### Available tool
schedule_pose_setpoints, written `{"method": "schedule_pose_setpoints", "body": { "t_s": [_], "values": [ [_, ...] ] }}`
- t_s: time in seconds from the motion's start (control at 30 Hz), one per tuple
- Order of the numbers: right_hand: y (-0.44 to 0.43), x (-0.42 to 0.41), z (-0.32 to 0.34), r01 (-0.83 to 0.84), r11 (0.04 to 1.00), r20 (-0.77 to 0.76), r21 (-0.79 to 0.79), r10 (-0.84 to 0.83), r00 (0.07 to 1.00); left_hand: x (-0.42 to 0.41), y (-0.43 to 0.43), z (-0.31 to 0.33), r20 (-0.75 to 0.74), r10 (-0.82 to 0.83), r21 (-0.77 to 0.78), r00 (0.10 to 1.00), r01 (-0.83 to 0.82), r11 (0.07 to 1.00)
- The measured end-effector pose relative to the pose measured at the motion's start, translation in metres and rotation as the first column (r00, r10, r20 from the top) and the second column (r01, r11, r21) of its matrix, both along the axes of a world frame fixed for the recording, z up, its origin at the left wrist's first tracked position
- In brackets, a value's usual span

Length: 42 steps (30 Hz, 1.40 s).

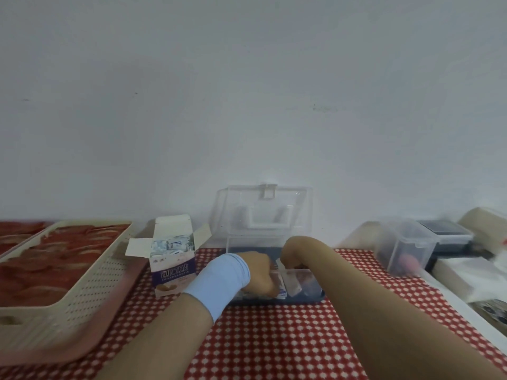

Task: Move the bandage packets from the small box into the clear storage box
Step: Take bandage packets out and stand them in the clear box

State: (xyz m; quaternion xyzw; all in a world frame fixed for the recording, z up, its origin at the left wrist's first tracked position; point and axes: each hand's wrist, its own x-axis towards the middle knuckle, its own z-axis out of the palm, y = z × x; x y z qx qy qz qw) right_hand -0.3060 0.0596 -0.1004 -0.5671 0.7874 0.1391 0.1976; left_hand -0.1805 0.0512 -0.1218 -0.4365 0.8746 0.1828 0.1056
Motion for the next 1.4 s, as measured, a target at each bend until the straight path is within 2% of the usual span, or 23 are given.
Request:
{"method": "schedule_pose_setpoints", "body": {
  "t_s": [0.27, 0.47, 0.57, 0.67, 0.73, 0.8, 0.87, 0.93, 1.03, 1.1, 1.27, 1.4],
  "values": [
    [-0.003, 0.005, 0.001, -0.066, 0.998, -0.14, -0.021, 0.062, 0.988, -0.001, -0.002, -0.004, -0.003, -0.004, 0.003, 1.0, 0.004, 1.0],
    [-0.002, 0.003, 0.002, -0.057, 0.997, -0.158, -0.051, 0.048, 0.986, -0.001, 0.001, -0.002, -0.007, -0.016, -0.016, 1.0, 0.016, 1.0],
    [0.001, 0.003, 0.01, -0.006, 0.995, -0.083, -0.103, -0.002, 0.997, 0.002, 0.004, 0.002, -0.026, -0.036, -0.029, 0.999, 0.036, 0.999],
    [0.0, 0.003, 0.023, 0.138, 0.973, 0.104, -0.188, -0.12, 0.987, 0.013, 0.002, 0.017, -0.079, -0.072, -0.101, 0.994, 0.063, 0.993],
    [-0.002, 0.007, 0.032, 0.189, 0.949, 0.205, -0.252, -0.139, 0.969, 0.029, 0.001, 0.034, -0.152, -0.094, -0.155, 0.984, 0.071, 0.985],
    [-0.006, 0.015, 0.04, 0.176, 0.918, 0.292, -0.355, -0.07, 0.954, 0.052, -0.002, 0.051, -0.301, -0.046, -0.162, 0.953, -0.004, 0.987],
    [-0.007, 0.029, 0.047, 0.161, 0.858, 0.411, -0.488, 0.063, 0.909, 0.081, -0.005, 0.063, -0.468, 0.027, -0.171, 0.883, -0.12, 0.978],
    [-0.003, 0.05, 0.052, 0.114, 0.794, 0.463, -0.598, 0.225, 0.857, 0.112, -0.011, 0.067, -0.58, 0.082, -0.209, 0.811, -0.245, 0.947],
    [0.0, 0.086, 0.052, -0.054, 0.709, 0.385, -0.703, 0.443, 0.81, 0.152, -0.024, 0.062, -0.639, 0.178, -0.255, 0.748, -0.424, 0.869],
    [-0.003, 0.107, 0.048, -0.146, 0.671, 0.313, -0.727, 0.513, 0.799, 0.175, -0.032, 0.05, -0.627, 0.261, -0.258, 0.734, -0.512, 0.82],
    [-0.021, 0.143, 0.031, -0.293, 0.627, 0.152, -0.722, 0.557, 0.817, 0.197, -0.041, 0.021, -0.568, 0.292, -0.276, 0.769, -0.513, 0.813],
    [-0.037, 0.16, 0.018, -0.427, 0.613, -0.064, -0.665, 0.522, 0.85, 0.194, -0.047, 0.017, -0.548, 0.273, -0.307, 0.79, -0.494, 0.813]
  ]
}}
